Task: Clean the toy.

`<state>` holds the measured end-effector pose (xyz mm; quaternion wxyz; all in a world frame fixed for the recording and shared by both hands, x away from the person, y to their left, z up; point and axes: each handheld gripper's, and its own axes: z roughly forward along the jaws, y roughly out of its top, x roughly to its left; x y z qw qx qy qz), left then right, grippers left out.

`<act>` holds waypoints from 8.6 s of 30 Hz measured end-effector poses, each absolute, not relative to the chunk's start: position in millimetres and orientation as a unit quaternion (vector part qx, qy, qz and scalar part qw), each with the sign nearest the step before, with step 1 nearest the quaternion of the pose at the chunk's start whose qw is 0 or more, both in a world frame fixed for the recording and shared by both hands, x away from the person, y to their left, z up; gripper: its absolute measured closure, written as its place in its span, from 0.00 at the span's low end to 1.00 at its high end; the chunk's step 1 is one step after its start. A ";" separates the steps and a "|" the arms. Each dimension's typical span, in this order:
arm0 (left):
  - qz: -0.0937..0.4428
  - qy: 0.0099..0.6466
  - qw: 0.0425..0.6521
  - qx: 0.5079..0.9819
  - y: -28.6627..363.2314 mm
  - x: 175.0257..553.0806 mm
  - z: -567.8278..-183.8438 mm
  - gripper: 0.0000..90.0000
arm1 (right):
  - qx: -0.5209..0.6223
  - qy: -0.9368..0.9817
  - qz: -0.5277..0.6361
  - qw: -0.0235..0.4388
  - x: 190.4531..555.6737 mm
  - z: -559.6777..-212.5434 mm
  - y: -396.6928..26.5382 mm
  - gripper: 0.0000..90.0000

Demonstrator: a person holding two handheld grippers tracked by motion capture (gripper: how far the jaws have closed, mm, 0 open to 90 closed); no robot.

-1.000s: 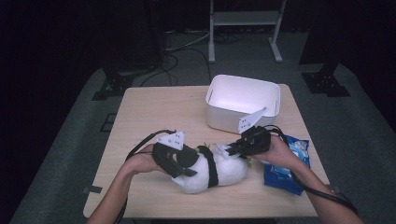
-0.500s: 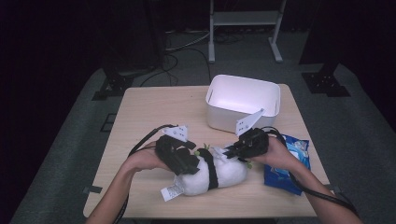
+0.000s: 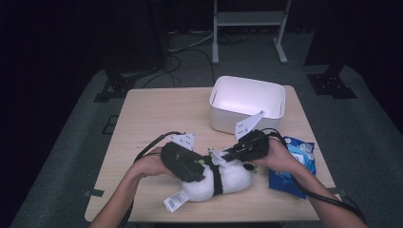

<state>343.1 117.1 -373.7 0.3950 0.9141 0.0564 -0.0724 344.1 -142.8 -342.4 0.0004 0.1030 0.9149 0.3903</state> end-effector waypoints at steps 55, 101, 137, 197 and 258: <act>0.012 0.001 0.398 0.917 116.3 343.4 -371.8 0.36 | 0.122 0.918 0.376 -0.006 364.0 -351.9 -143.8 0.90; -0.056 0.064 0.400 0.912 116.2 348.1 -360.5 0.20 | 0.112 0.938 0.326 -0.026 351.4 -370.2 -129.9 0.91; -0.046 0.041 0.343 0.937 84.2 326.4 -391.6 0.19 | 0.112 0.937 0.330 -0.029 350.1 -375.9 -129.2 0.91; -0.046 0.090 0.386 0.917 104.6 339.2 -393.1 0.14 | 0.070 0.940 0.333 -0.022 334.8 -366.0 -113.5 0.91; -0.005 0.068 0.392 0.917 104.3 321.8 -393.9 0.08 | 0.056 0.936 0.345 -0.036 335.6 -357.9 -99.4 0.91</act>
